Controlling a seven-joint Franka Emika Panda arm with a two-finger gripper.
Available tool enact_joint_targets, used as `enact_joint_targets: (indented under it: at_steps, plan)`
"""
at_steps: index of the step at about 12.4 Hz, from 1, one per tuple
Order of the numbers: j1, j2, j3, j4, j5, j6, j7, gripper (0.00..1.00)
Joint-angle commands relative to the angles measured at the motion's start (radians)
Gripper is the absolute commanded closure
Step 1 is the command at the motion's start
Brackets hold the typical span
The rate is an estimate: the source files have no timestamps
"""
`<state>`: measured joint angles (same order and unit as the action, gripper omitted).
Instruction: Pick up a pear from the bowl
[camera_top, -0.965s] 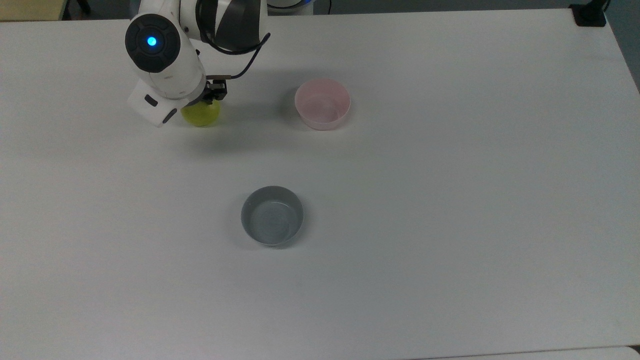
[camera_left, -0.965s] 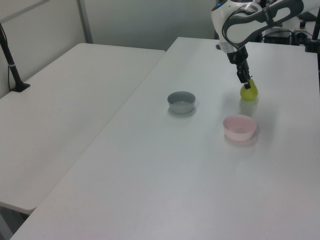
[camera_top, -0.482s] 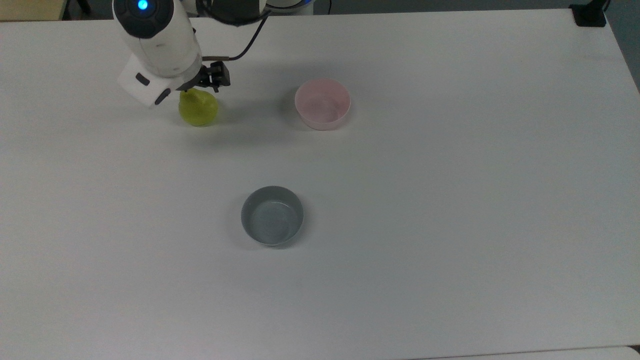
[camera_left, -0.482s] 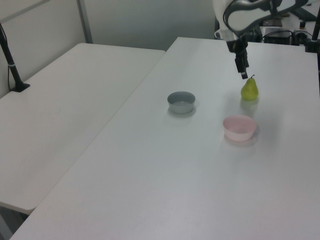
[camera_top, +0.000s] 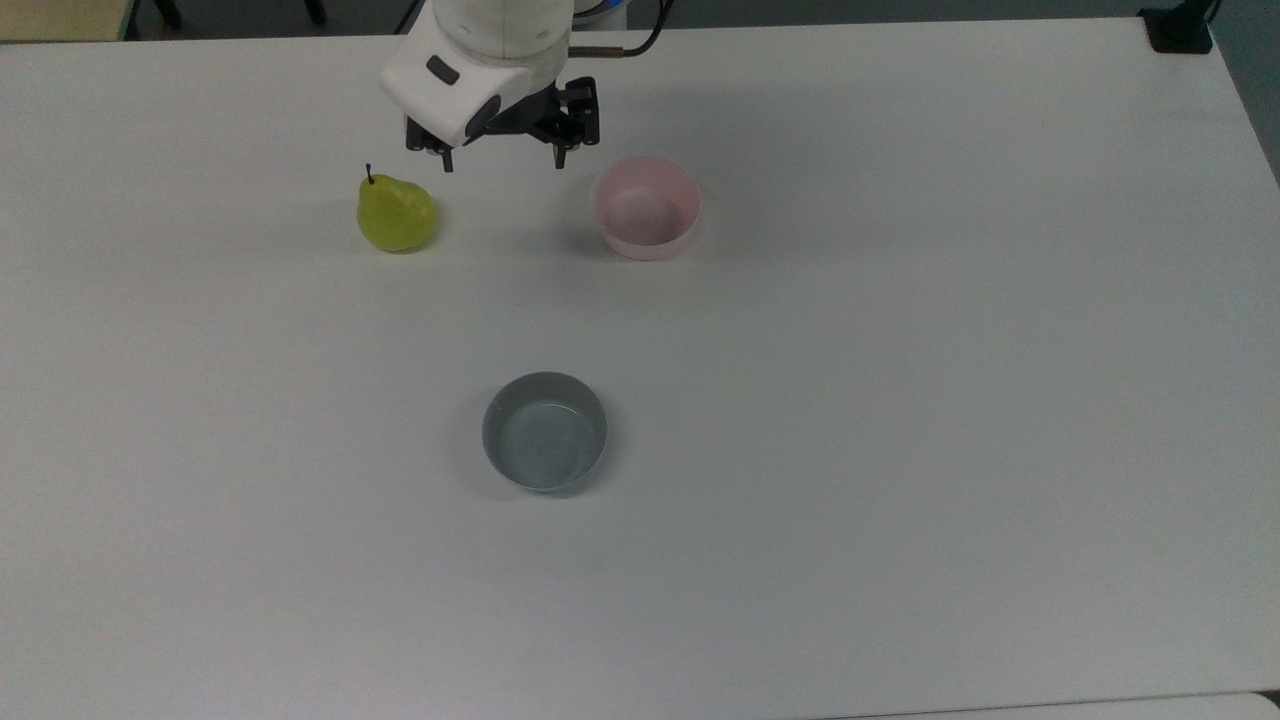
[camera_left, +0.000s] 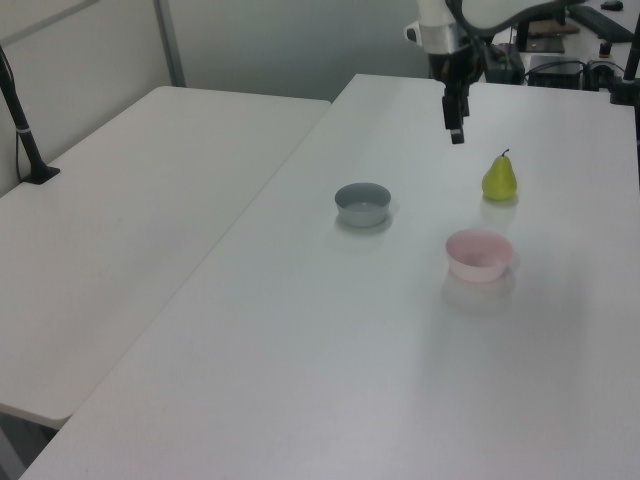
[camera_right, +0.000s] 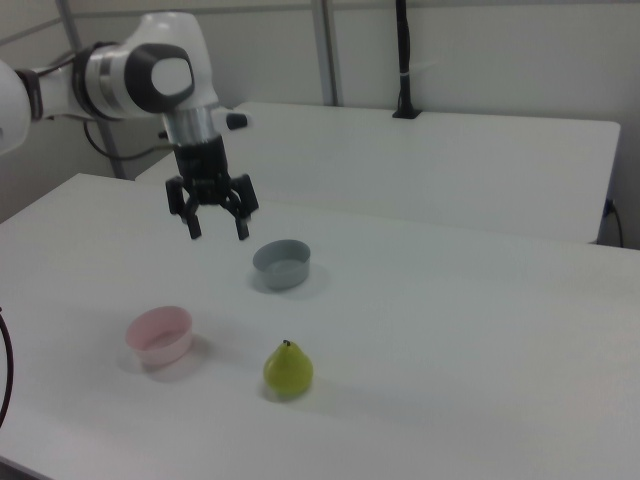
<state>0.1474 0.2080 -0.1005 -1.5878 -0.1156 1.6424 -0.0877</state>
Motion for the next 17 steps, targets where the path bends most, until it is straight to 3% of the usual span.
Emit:
enact_joint_targets:
  at_steps: [1, 7, 11, 14, 17]
  plan:
    - [0.000, -0.024, 0.004, 0.080, 0.080, -0.012, 0.026, 0.00]
    - [-0.014, -0.139, 0.002, 0.074, 0.111, -0.038, 0.048, 0.00]
    - [-0.074, -0.197, 0.007, 0.071, 0.109, -0.120, 0.051, 0.00]
    - [-0.121, -0.196, 0.080, 0.068, 0.099, -0.138, 0.054, 0.00]
    - [-0.118, -0.194, 0.079, 0.065, 0.097, -0.136, 0.049, 0.00]
